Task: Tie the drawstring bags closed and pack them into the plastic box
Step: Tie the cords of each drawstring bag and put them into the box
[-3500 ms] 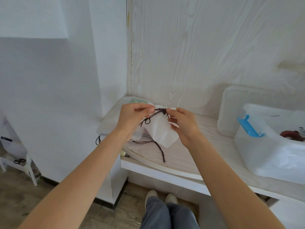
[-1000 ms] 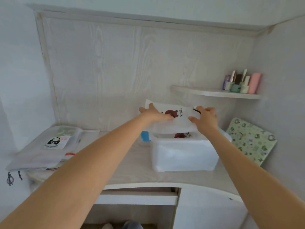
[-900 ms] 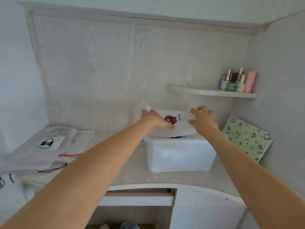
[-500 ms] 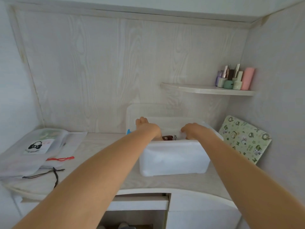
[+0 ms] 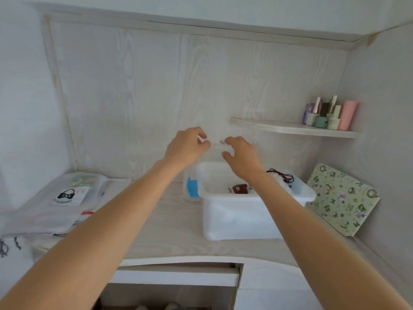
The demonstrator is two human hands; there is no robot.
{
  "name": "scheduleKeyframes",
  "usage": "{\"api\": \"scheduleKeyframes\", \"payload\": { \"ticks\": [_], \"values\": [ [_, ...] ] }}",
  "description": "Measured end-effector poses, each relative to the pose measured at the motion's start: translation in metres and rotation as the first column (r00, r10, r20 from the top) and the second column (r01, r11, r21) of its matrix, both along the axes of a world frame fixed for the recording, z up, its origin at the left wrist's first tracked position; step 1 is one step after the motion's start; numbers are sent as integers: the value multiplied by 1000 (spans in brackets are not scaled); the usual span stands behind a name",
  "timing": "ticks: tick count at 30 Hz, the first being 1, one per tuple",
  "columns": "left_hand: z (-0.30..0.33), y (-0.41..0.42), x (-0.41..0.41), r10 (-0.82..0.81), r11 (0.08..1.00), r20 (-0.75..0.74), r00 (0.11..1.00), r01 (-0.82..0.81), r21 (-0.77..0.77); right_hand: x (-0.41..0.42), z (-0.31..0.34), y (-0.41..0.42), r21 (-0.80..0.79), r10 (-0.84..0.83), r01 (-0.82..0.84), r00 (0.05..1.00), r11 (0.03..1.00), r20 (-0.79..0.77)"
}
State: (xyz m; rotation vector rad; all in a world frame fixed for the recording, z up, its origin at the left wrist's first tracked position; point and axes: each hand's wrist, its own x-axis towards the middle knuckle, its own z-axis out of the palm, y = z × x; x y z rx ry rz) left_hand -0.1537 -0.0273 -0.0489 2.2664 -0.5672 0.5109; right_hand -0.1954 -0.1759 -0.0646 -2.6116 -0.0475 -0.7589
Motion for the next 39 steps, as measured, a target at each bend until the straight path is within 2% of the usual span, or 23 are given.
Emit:
{"api": "scheduleKeyframes", "payload": {
  "ticks": [4, 8, 11, 15, 20, 23, 25, 28, 31, 33, 36, 39],
  "values": [
    [-6, 60, 4, 116, 977, 64, 991, -102, -189, 7, -2, 67, 114, 94, -116, 980, 987, 178],
    [-24, 135, 16, 284, 933, 54, 957, -263, -243, 23, -20, 143, 92, 189, -210, 962, 973, 195],
    [-43, 193, 23, 372, 908, -3, 928, -365, -208, 40, -42, 201, 56, 266, -272, 959, 961, 93],
    [-75, 262, 37, 392, 913, -89, 916, -399, -87, 66, -73, 271, 66, 349, -344, 933, 937, -86],
    [-123, 324, 58, 352, 935, -309, 884, -346, 75, 91, -121, 330, 56, 400, -408, 844, 911, -358],
    [-148, 347, 65, 347, 938, -375, 859, -319, 139, 101, -143, 351, 104, 411, -418, 763, 902, -499],
    [-157, 350, 66, 329, 944, -400, 855, -286, 166, 104, -149, 352, 111, 414, -423, 742, 899, -528],
    [-167, 361, 66, 277, 961, -439, 854, -238, 143, 106, -155, 355, 73, 423, -457, 734, 886, -531],
    [-169, 371, 62, 212, 975, -484, 849, -221, 39, 105, -156, 353, 5, 432, -513, 718, 859, -547],
    [-168, 376, 58, 172, 976, -469, 867, -214, -38, 105, -155, 349, -76, 421, -529, 746, 845, -516],
    [-169, 382, 50, 104, 973, -371, 923, -171, -153, 107, -158, 345, -171, 459, -538, 817, 826, -350],
    [-169, 386, 42, 119, 980, -261, 958, -156, -124, 107, -157, 341, -78, 430, -443, 891, 893, -144]
  ]
}}
